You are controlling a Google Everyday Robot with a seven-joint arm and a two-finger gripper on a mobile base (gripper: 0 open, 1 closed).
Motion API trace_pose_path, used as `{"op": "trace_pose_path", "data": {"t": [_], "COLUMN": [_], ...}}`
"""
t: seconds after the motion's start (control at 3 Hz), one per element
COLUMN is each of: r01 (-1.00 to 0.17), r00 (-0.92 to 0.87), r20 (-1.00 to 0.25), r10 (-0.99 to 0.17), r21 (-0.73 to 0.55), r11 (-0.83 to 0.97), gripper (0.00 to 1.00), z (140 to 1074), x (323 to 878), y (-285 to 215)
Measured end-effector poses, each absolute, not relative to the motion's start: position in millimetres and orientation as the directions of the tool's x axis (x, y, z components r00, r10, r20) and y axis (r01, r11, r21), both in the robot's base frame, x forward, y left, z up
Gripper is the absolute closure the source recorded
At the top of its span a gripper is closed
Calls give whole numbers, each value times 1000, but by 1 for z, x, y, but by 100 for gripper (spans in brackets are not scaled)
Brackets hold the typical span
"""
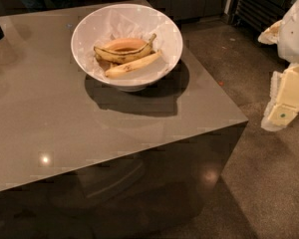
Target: Pick banana from white bowl
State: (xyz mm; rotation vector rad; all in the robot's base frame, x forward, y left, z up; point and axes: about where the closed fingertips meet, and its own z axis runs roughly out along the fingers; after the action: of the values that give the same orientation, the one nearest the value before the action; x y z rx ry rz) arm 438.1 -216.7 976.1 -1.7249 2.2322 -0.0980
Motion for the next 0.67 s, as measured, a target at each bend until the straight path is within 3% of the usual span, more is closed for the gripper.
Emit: {"op": "trace_pose_path", "data": {"t": [0.67], "r01": [-948], "r00": [-207], "r20": [-184], "r10": [-961], "r21": [-206], "r11": [243], "gripper": [0], "z": [971], "x": [454], "y": [-213]}}
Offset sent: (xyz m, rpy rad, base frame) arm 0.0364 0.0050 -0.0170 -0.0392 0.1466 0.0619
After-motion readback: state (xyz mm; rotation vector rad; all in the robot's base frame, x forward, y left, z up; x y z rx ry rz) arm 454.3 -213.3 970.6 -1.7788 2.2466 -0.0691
